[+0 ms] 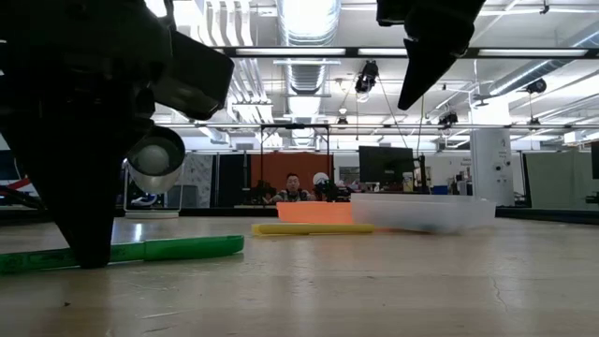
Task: Pick & place school supplies into a supply box
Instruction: Put the green pen into the orange supply box
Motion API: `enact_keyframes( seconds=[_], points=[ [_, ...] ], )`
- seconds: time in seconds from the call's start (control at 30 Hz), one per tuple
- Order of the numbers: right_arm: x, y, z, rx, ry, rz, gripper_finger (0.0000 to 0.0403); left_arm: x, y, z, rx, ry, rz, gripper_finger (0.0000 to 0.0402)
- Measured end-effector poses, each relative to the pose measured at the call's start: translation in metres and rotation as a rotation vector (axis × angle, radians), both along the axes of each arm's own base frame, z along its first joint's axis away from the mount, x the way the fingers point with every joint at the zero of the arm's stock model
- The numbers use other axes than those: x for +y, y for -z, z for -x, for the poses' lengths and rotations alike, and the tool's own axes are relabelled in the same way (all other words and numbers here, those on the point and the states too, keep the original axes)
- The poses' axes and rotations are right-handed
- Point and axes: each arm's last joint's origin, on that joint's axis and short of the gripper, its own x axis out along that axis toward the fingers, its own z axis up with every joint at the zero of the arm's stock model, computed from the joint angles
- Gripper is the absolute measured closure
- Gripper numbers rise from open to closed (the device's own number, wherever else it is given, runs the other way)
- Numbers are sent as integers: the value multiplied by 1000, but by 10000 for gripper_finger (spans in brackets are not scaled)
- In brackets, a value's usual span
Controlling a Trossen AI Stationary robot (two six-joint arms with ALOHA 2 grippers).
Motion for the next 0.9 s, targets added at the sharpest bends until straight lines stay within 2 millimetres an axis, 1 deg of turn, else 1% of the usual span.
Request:
enact_keyframes(
  seconds=[0.07,0.17,0.27,0.33,0.4,0.43,0.53,0.63,0.73,0.9],
  points=[
    [-1,-1,1,-2,9,26,177,2,0,-1,0,0,2,390],
    [-4,-6,6,-27,65,85,177,7,-8,-4,-19,-16,29,390],
    [-7,-18,20,-91,173,136,177,13,-21,-8,-71,-33,55,390],
    [-10,-29,31,-144,224,140,177,18,-32,-10,-107,-42,64,390],
    [-12,-39,42,-182,252,130,177,26,-41,-12,-156,-37,24,390],
    [-13,-43,47,-201,260,132,177,33,-43,-15,-186,-41,-27,390],
    [-17,-56,61,-251,274,120,177,56,-58,-23,-248,-58,-95,393],
    [-20,-63,74,-294,322,112,177,70,-74,-29,-307,-38,-61,393],
    [-23,-66,87,-306,361,98,177,92,-83,-47,-420,-17,-45,393],
    [-24,-63,105,-288,408,86,177,132,-108,-82,-598,-16,-25,393]
  ],
)
